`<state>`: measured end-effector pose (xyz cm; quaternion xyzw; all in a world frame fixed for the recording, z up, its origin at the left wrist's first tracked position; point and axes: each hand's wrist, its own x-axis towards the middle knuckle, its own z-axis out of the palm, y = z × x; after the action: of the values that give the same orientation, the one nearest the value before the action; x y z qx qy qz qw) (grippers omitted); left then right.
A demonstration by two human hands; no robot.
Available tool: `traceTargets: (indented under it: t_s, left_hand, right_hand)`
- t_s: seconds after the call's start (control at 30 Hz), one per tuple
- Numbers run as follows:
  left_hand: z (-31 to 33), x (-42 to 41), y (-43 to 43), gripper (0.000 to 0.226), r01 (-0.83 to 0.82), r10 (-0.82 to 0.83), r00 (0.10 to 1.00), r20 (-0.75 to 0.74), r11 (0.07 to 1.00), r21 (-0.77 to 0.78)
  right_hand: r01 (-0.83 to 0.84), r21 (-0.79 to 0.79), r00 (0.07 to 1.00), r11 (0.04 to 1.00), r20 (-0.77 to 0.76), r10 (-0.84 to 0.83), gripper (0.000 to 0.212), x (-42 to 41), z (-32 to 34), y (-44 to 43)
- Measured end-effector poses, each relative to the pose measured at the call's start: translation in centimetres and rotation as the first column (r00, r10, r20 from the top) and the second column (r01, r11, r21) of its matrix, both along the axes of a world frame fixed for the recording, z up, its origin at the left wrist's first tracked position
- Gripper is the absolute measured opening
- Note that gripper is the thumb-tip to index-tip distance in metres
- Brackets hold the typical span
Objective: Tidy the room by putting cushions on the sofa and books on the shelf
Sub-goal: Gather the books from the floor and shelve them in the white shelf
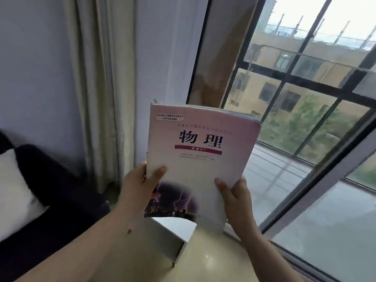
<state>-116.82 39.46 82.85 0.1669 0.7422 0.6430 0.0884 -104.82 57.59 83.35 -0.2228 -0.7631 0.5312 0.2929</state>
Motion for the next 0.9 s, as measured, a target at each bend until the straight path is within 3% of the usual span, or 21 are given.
traceTargets:
  t_s: [0.43, 0.63, 0.9]
  left_hand:
    - [-3.1, -6.2, -1.7, 0.019, -0.288, 0.287, 0.957, 0.038, 0.957, 0.018]
    - [-4.2, -8.8, -1.0, 0.009, -0.311, 0.311, 0.95, 0.015, 0.95, -0.014]
    - [-7.5, -10.5, 2.6, 0.019, -0.457, 0.462, 0.887, 0.025, 0.884, -0.1]
  right_hand:
    - [-0.291, -0.086, 0.954, 0.953, 0.055, 0.296, 0.025, -13.6, -4.8, 1.8]
    - [-0.276, -0.074, 0.951, 0.958, 0.122, 0.283, 0.027, -17.2, -6.4, 2.8]
    - [-0.351, -0.005, 0.897, 0.936, 0.285, 0.338, 0.017, -21.7, -8.8, 6.6]
